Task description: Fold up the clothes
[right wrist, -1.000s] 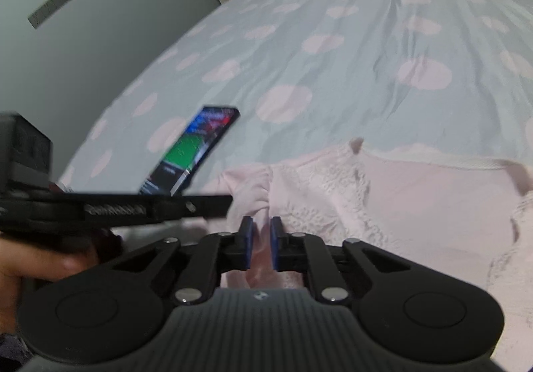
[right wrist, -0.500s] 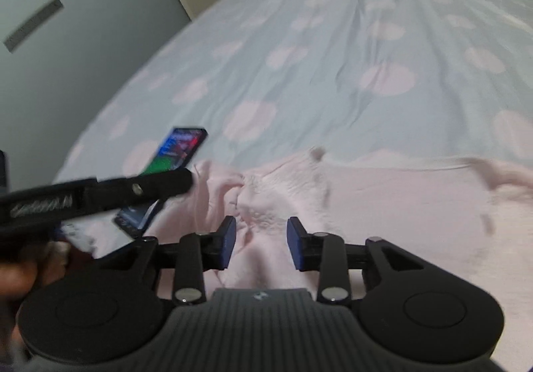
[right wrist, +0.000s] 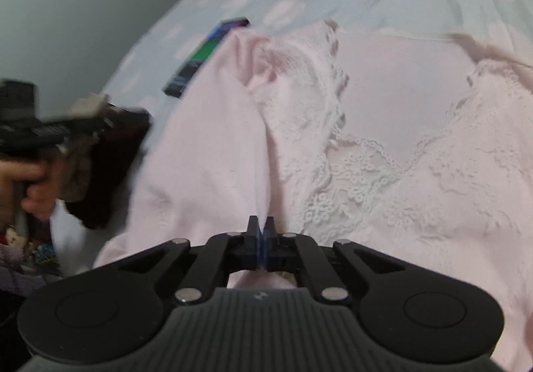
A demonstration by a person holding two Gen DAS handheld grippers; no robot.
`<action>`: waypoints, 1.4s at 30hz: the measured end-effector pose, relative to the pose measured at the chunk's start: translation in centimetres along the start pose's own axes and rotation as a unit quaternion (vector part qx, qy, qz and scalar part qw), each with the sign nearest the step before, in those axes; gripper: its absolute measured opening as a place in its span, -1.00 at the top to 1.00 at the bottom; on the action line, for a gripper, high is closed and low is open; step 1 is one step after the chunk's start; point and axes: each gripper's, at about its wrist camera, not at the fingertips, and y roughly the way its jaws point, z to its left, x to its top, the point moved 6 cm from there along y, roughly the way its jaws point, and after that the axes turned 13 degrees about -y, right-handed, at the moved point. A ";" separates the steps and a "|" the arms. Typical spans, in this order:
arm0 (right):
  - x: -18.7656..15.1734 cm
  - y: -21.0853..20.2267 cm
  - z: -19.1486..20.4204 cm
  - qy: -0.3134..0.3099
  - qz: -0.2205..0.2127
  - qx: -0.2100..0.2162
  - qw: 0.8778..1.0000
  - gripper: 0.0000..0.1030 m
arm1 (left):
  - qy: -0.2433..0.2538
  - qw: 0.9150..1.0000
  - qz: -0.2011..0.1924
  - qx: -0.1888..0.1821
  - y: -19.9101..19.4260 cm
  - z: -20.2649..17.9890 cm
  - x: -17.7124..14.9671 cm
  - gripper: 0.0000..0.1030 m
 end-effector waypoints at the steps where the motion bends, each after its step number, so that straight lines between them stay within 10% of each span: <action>1: 0.0 -1.0 -0.1 0.004 -0.010 0.003 1.000 0.96 | 0.002 1.000 0.007 -0.002 0.1 0.0 -0.5 0.38; 9: -2.3 -5.0 -4.7 0.059 -0.011 -0.089 0.994 0.89 | 0.032 0.999 0.036 -0.019 0.7 -0.8 -2.7 0.38; 12: -2.4 -4.5 -4.0 0.065 -0.019 -0.061 0.996 0.78 | 0.040 0.998 0.043 -0.029 0.8 -1.5 -3.3 0.38; 14: -2.3 -4.3 -3.3 0.057 -0.025 -0.043 0.997 0.10 | 0.058 0.996 0.055 -0.044 0.7 -2.3 -3.8 0.38; 24: -5.2 -6.8 -3.3 0.047 -0.007 -0.021 0.999 0.04 | 0.237 0.967 0.091 -0.007 0.2 -4.1 -8.6 0.29; 32: -12.9 -11.5 -0.9 0.032 0.046 -0.017 0.998 -0.11 | 0.213 0.971 0.109 -0.004 0.8 -3.5 -9.4 0.28; 37: -17.5 -11.5 0.7 0.010 0.088 -0.036 0.995 -0.06 | 0.196 0.974 0.112 0.005 1.5 -3.4 -9.5 0.28; 40: -18.5 -11.3 1.5 -0.014 0.102 -0.034 0.994 0.93 | 0.202 0.973 0.113 0.017 1.8 -3.5 -9.8 0.32; 42: -18.3 -13.1 1.2 -0.007 0.087 -0.031 0.996 0.94 | 0.210 0.971 0.111 0.029 1.7 -3.6 -9.9 0.84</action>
